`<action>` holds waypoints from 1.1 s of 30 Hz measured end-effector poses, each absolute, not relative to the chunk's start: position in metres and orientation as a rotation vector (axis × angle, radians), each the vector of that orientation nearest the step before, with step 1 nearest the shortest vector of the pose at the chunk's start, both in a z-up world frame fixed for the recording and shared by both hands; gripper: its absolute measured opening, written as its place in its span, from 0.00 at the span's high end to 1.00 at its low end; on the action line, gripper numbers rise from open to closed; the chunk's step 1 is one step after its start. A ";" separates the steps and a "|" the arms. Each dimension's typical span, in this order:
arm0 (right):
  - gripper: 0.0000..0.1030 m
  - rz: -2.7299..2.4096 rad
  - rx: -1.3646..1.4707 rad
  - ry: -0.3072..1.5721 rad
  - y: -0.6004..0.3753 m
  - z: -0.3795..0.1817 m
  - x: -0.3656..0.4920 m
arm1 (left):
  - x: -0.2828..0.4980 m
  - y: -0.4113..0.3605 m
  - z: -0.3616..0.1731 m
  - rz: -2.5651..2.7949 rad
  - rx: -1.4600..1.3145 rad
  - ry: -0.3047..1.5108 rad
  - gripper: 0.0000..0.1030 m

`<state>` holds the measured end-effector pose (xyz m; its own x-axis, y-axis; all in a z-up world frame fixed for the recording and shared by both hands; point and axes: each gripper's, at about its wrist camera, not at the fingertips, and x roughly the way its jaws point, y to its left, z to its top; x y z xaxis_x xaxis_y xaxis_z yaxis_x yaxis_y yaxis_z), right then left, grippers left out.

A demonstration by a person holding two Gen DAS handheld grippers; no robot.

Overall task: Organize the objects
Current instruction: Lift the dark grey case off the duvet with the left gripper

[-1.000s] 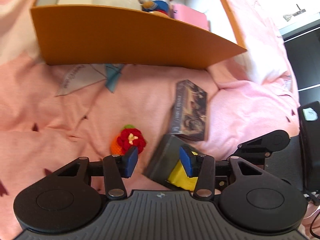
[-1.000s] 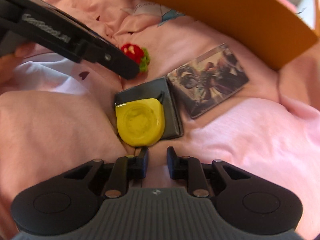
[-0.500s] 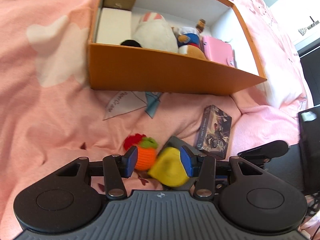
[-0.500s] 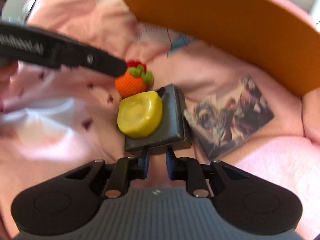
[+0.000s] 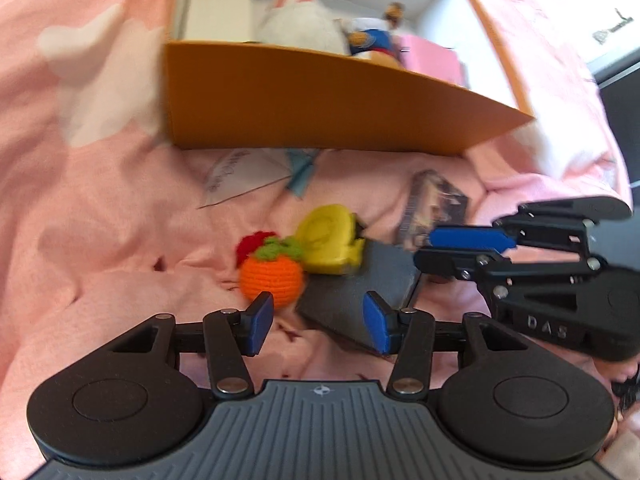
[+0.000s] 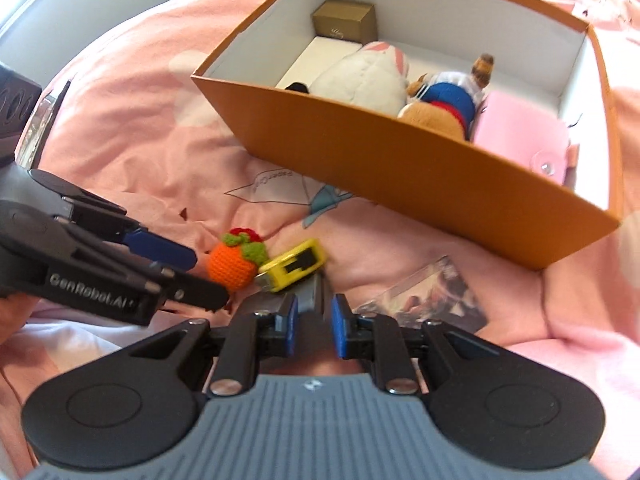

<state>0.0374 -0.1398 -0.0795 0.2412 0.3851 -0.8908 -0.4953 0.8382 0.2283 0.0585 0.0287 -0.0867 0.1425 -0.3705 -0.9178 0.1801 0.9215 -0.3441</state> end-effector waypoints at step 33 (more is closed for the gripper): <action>0.71 0.336 0.034 1.209 -0.223 -0.076 0.012 | 0.021 -0.124 -0.139 -0.442 0.571 1.307 0.11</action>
